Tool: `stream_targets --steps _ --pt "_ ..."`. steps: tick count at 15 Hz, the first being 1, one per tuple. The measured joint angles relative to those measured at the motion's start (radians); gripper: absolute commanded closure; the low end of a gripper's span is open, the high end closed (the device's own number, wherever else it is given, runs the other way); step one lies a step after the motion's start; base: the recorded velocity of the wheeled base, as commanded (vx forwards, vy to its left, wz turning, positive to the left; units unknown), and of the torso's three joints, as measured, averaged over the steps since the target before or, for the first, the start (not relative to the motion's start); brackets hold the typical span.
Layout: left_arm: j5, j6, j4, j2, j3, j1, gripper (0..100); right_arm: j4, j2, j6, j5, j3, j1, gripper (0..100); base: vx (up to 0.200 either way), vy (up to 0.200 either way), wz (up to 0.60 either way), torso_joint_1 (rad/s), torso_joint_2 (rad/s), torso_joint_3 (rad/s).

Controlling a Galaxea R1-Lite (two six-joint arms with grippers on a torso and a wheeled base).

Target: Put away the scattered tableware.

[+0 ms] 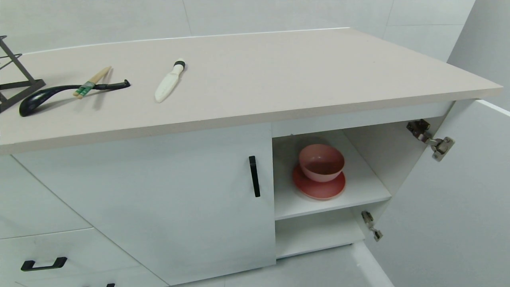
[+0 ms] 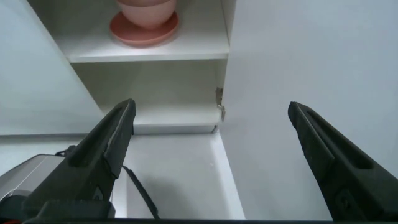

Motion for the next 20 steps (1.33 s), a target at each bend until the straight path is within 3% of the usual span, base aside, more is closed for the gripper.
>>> stream_targets --steps 10,12,16,20 --pt "0.009 0.002 -0.001 0.000 0.000 0.000 0 0.002 0.000 0.007 -0.001 0.000 -0.002 0 -0.200 0.000 0.00 0.001 0.01 0.001" --pt "0.009 0.007 -0.001 0.000 0.000 0.000 0 0.002 0.000 0.007 -0.001 0.000 -0.002 0 -0.200 -0.200 0.00 0.005 0.00 0.002" --pt "0.009 0.044 0.000 0.000 0.000 0.000 0 0.002 0.001 0.008 -0.001 0.000 -0.002 0 0.000 -0.200 0.00 0.006 0.00 0.006" --pt "0.009 0.045 0.000 0.000 0.001 0.000 0 0.002 0.001 0.009 -0.001 0.000 -0.002 0 0.000 -0.200 0.00 0.000 0.00 0.004"
